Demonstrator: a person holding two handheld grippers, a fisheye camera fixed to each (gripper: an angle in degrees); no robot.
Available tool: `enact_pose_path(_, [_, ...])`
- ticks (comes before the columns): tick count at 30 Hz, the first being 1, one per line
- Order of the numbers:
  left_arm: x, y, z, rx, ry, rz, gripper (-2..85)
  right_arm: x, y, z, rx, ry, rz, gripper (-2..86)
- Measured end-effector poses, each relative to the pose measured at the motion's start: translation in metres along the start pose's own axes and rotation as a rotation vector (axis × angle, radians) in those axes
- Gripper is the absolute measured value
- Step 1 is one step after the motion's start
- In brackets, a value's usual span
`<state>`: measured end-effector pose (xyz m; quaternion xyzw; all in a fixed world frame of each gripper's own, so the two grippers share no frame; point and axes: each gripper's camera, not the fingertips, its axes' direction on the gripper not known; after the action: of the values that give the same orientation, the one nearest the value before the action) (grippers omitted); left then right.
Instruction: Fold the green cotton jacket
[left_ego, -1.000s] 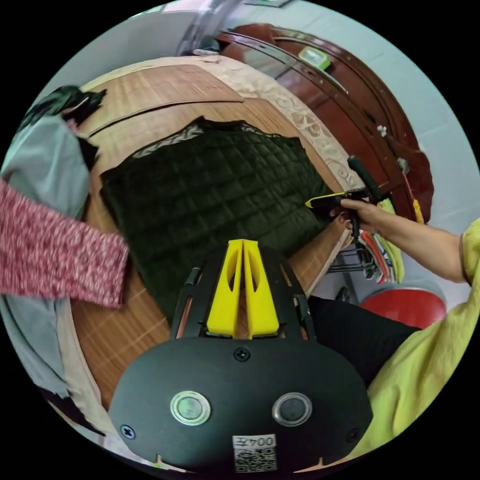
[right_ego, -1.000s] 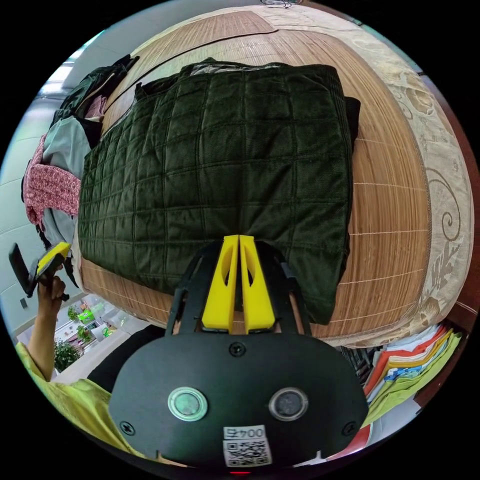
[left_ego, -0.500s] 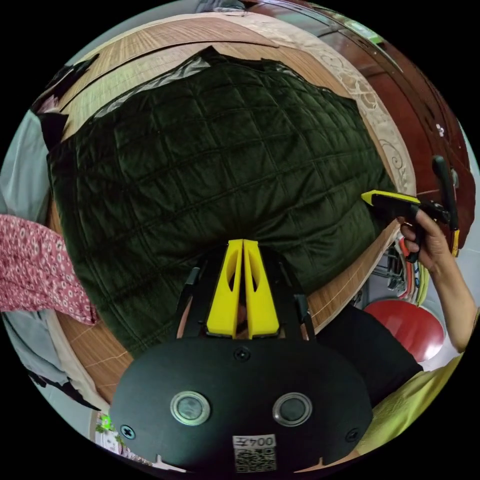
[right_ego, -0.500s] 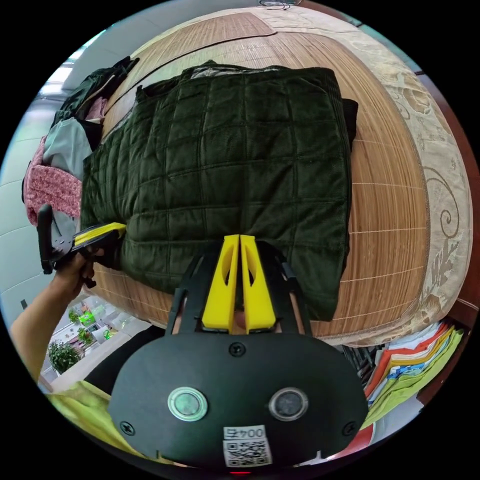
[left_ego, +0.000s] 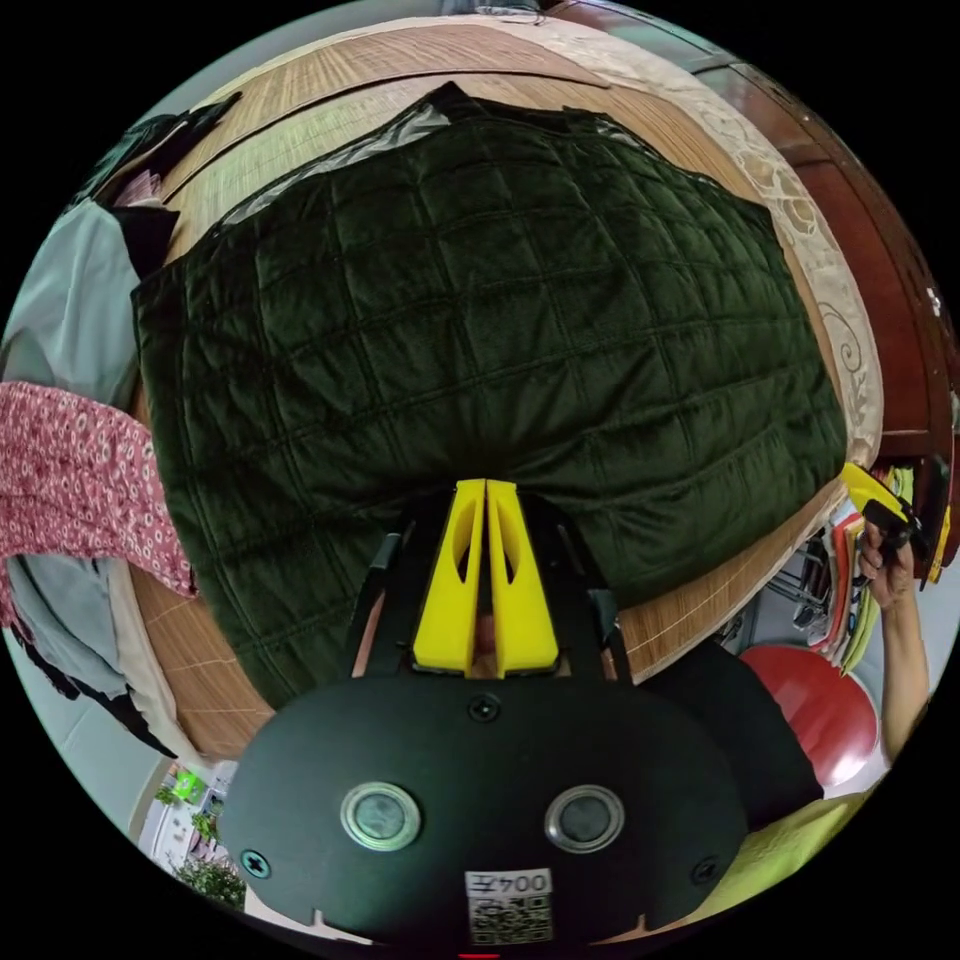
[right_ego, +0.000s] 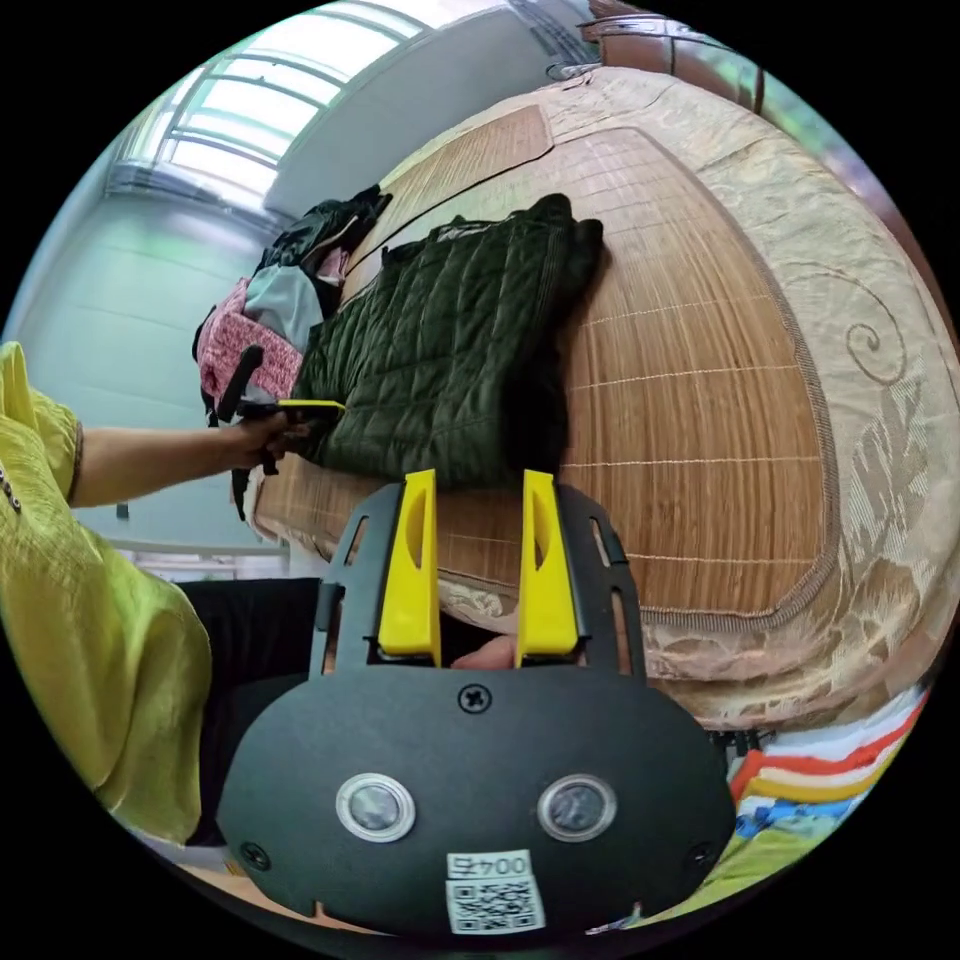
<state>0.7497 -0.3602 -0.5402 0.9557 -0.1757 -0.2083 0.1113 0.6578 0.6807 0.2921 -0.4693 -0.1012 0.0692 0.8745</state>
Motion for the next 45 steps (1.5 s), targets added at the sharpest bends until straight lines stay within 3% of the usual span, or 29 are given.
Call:
enact_pose_path(3, [0.001, -0.007, 0.002, -0.020, 0.020, 0.001, 0.1, 0.011, -0.016, 0.013, -0.042, -0.032, -0.048, 10.7])
enact_pose_path(6, [0.005, -0.014, 0.003, -0.043, 0.017, 0.016, 0.1, 0.008, -0.026, 0.032, -0.124, -0.051, -0.129, 3.8])
enact_pose_path(9, [0.006, -0.018, 0.004, -0.053, 0.020, 0.013, 0.1, 0.018, -0.018, 0.038, -0.173, 0.144, -0.101, 3.3])
enact_pose_path(12, [0.006, -0.018, 0.006, -0.044, 0.030, -0.008, 0.1, 0.047, -0.001, 0.031, -0.082, -0.055, 0.047, 3.8])
enact_pose_path(21, [0.000, -0.015, 0.010, -0.033, 0.048, -0.037, 0.0, 0.053, -0.022, 0.017, 0.043, 0.156, 0.095, 1.6])
enact_pose_path(24, [-0.002, -0.014, 0.011, -0.039, 0.041, -0.018, 0.0, 0.039, -0.034, 0.011, 0.124, 0.043, 0.020, -0.1])
enact_pose_path(26, [-0.005, -0.011, 0.012, -0.030, 0.041, -0.010, 0.1, 0.027, -0.044, 0.022, 0.094, 0.021, -0.028, -0.4])
enact_pose_path(28, [-0.009, -0.007, 0.013, -0.023, 0.050, -0.019, 0.1, 0.028, -0.055, 0.054, -0.063, 0.198, 0.003, -0.6])
enact_pose_path(31, [-0.017, -0.003, 0.015, -0.024, 0.068, -0.034, 0.1, 0.046, -0.057, 0.049, -0.015, 0.073, 0.136, -0.7])
enact_pose_path(34, [-0.024, 0.001, 0.016, -0.028, 0.073, -0.022, 0.1, 0.016, -0.055, 0.028, 0.053, 0.182, 0.122, -0.7])
enact_pose_path(38, [-0.035, 0.011, 0.018, -0.017, 0.080, -0.012, 0.1, -0.031, -0.050, 0.034, 0.050, 0.142, 0.074, -0.7])
enact_pose_path(43, [-0.049, 0.027, 0.019, 0.017, 0.083, -0.011, 0.1, -0.058, -0.043, 0.113, -0.136, 0.317, 0.167, -0.8])
enact_pose_path(45, [-0.055, 0.035, 0.020, 0.036, 0.085, -0.026, 0.1, -0.069, -0.044, 0.122, -0.090, 0.381, 0.127, -0.8])
